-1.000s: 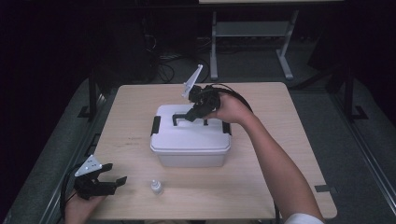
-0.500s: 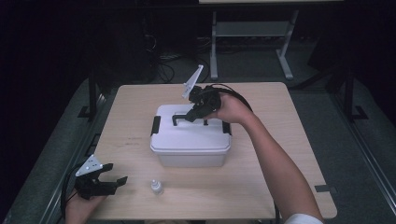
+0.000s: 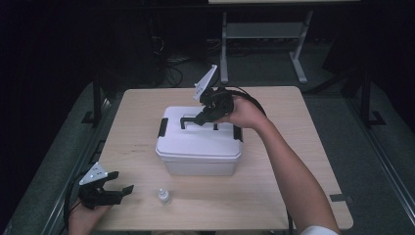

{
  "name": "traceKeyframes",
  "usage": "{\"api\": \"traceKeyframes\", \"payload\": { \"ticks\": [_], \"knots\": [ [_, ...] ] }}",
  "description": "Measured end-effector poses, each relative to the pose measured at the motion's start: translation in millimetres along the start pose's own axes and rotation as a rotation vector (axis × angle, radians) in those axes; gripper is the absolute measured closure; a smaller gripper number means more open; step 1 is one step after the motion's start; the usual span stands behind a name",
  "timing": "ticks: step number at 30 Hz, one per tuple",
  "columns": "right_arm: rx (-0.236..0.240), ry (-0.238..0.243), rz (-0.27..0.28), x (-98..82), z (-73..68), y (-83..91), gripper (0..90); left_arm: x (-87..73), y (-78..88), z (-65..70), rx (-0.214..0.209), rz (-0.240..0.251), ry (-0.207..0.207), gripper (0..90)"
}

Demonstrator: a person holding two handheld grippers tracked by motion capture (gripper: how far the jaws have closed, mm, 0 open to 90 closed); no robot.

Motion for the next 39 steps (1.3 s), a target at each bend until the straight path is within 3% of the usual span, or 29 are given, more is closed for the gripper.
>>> {"api": "traceKeyframes", "payload": {
  "ticks": [10,27,39],
  "knots": [
    [-0.019,-0.003,0.034,-0.2,-3.6,14.7,84.0,0.4,-0.3,0.7,0.001,0.000,-0.002,17.2],
    [-0.062,-0.002,0.044,-4.1,-13.6,44.2,84.0,1.0,-0.3,1.7,0.003,-0.002,-0.004,17.2],
    [-0.107,-0.012,0.045,-20.5,-26.4,73.3,84.0,2.0,-2.2,4.3,0.002,-0.016,-0.017,17.4]
  ]
}}
Point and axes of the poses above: each handheld gripper's, and its own axes: y roughly backward along the jaws, x roughly out of its top, z roughly to its right, the point moved 4 cm from there along -y, roughly forward along the jaws
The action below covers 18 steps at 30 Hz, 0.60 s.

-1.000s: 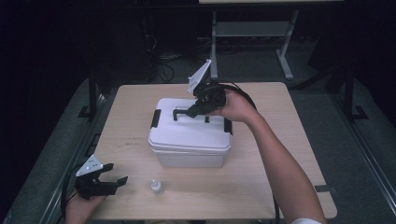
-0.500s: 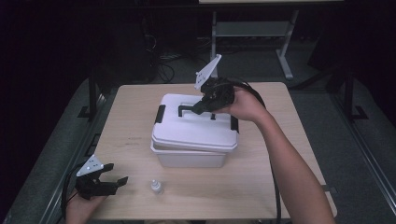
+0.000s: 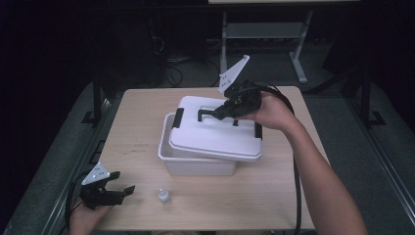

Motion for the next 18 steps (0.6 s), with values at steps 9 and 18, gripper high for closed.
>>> {"api": "traceKeyframes", "payload": {
  "ticks": [9,18],
  "knots": [
    [-0.024,-0.014,-0.008,-17.3,-6.5,17.7,84.0,0.0,-0.4,1.6,0.005,-0.006,-0.006,17.4],
    [-0.054,-0.040,-0.016,-38.0,-13.0,34.7,84.0,-0.2,-0.1,1.8,0.006,-0.007,-0.003,17.4]
  ]
}}
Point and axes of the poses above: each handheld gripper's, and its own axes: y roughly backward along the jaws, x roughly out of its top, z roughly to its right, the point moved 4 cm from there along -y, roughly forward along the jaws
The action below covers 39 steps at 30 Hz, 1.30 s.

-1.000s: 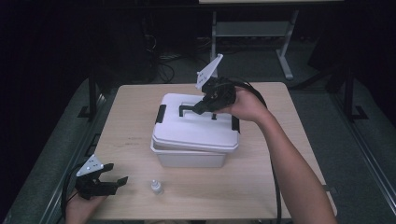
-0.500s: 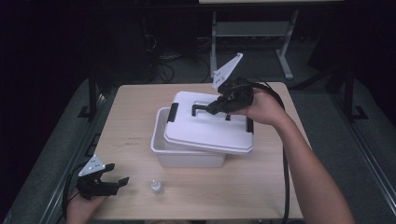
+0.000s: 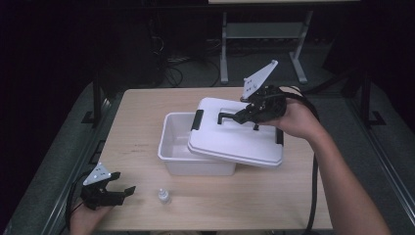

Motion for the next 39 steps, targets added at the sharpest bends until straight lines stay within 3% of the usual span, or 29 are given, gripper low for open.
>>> {"api": "traceKeyframes", "payload": {
  "ticks": [17,39],
  "knots": [
    [-0.060,-0.066,-0.004,-49.7,-11.2,39.0,84.0,0.6,-0.6,2.4,0.002,-0.007,-0.007,17.4],
    [-0.098,-0.162,0.005,-115.2,-18.8,60.9,84.0,-1.7,0.9,0.1,0.014,-0.014,-0.002,17.4]
  ]
}}
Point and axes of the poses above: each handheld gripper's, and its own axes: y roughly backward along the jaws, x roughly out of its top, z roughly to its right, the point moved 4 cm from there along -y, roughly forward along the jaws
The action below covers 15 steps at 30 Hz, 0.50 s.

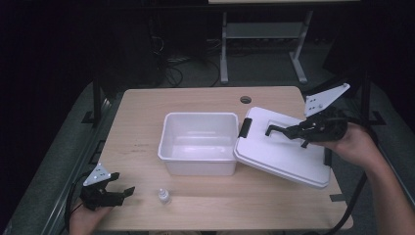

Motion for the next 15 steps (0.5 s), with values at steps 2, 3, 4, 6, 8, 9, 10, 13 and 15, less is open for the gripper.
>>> {"api": "traceKeyframes", "payload": {
  "ticks": [2,3,4,6,8,9,10,13,15],
  "knots": [
    [-0.001,-0.003,0.002,-2.1,0.2,0.5,84.0,-0.2,0.3,-0.1,0.001,0.001,0.002,17.3],
    [-0.001,-0.006,0.001,-4.9,0.5,1.1,84.0,-0.3,0.3,-0.1,0.001,0.000,0.003,17.4],
    [-0.003,-0.010,0.000,-6.4,0.6,1.4,84.0,-0.5,0.3,-0.2,0.001,-0.001,0.002,17.3],
    [-0.007,-0.019,0.006,-12.3,1.1,1.9,84.0,-0.6,0.3,-0.3,0.001,-0.002,0.001,17.3],
    [-0.009,-0.026,0.008,-16.2,1.2,2.1,84.0,-0.4,0.6,-0.2,0.003,0.002,0.002,17.4],
    [-0.009,-0.026,0.008,-16.2,1.2,2.1,84.0,-0.4,0.6,-0.2,0.003,0.002,0.002,17.4],
    [-0.008,-0.032,0.012,-21.0,1.2,1.6,84.0,-0.5,0.9,-0.4,0.004,0.000,0.000,17.4],
    [-0.007,-0.038,0.012,-25.6,1.3,1.1,84.0,-0.7,0.7,-0.5,0.006,0.003,0.001,17.3],
    [-0.008,-0.048,0.012,-31.8,1.2,0.6,84.0,-0.6,0.6,-0.5,0.006,0.006,0.002,17.4]
  ]
}}
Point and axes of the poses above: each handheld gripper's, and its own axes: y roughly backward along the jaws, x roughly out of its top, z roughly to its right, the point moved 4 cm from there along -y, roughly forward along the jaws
